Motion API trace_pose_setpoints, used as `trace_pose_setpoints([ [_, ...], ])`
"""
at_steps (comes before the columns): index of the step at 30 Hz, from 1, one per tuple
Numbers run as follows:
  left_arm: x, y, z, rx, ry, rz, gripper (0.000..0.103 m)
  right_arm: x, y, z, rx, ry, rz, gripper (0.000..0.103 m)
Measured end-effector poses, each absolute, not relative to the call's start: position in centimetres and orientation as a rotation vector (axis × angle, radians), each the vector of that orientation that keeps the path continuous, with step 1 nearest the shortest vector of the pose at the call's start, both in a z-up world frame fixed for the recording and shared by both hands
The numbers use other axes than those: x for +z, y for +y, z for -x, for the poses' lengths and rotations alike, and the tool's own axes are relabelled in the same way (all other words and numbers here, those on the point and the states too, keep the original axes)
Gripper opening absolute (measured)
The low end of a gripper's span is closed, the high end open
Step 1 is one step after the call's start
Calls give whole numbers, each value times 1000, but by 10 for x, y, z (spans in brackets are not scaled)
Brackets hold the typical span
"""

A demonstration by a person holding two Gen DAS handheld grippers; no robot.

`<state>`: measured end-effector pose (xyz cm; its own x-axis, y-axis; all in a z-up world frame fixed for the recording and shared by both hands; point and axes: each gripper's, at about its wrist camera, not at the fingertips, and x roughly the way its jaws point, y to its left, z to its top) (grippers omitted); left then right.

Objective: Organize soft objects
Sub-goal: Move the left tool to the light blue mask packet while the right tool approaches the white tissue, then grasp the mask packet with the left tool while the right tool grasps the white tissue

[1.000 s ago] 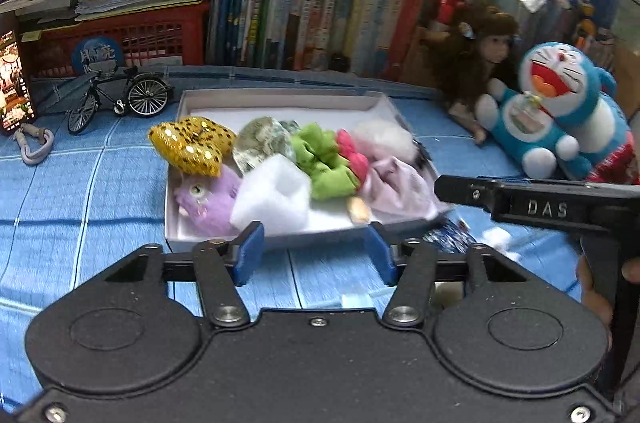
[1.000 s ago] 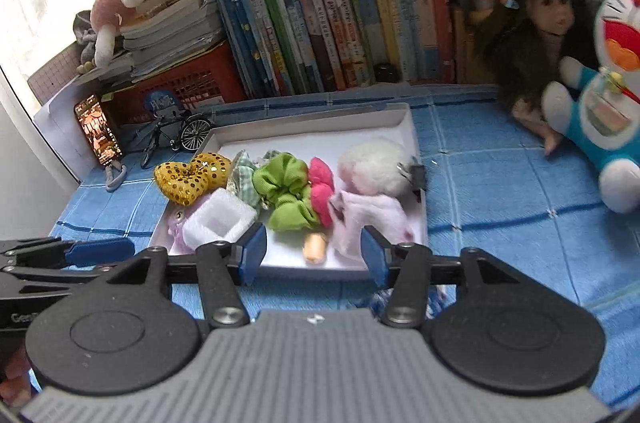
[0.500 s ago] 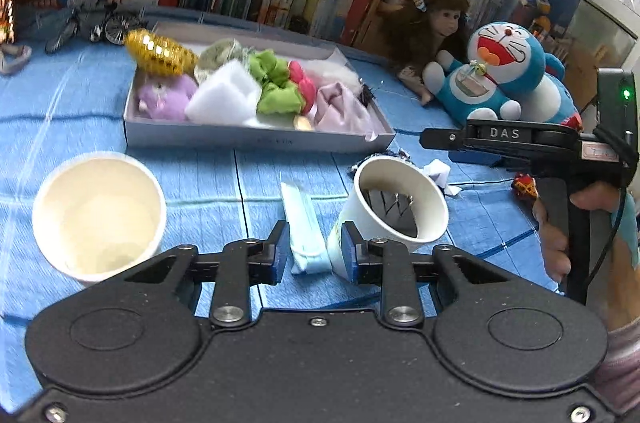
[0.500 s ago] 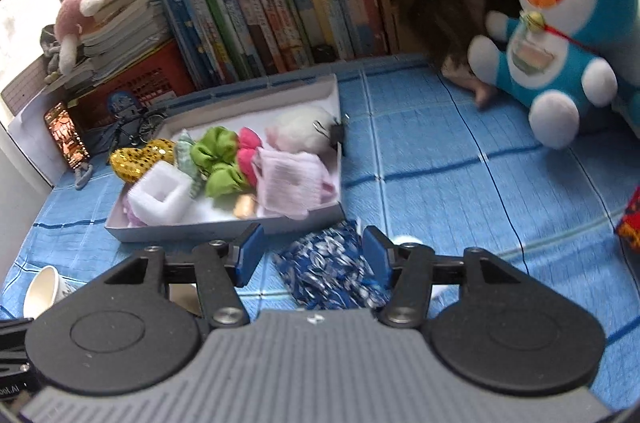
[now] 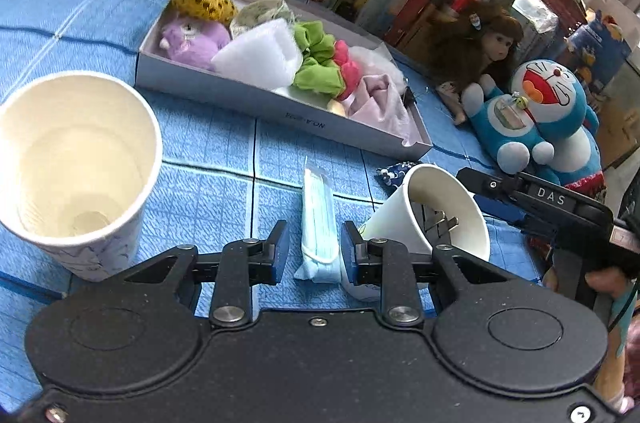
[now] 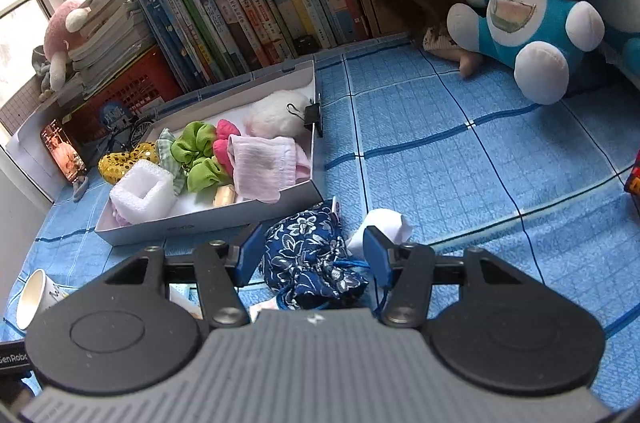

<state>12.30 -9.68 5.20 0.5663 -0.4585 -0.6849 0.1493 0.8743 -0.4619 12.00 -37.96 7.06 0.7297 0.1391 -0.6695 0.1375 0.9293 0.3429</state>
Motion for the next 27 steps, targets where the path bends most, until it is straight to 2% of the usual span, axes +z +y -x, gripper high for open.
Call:
trace_pose_setpoints([
  [3, 46, -98, -127, -361, 921, 400, 24, 68, -382, -120, -2, 753, -398, 68],
  [8, 40, -102, -128, -338, 929, 410, 5, 67, -383, -120, -3, 746, -394, 68],
  [20, 51, -90, -84, -399, 896, 335, 4, 62, -376, -120, -61, 738, -292, 68],
  [27, 56, -83, -48, -410, 833, 206, 6, 63, -387, -115, -99, 696, -326, 68],
])
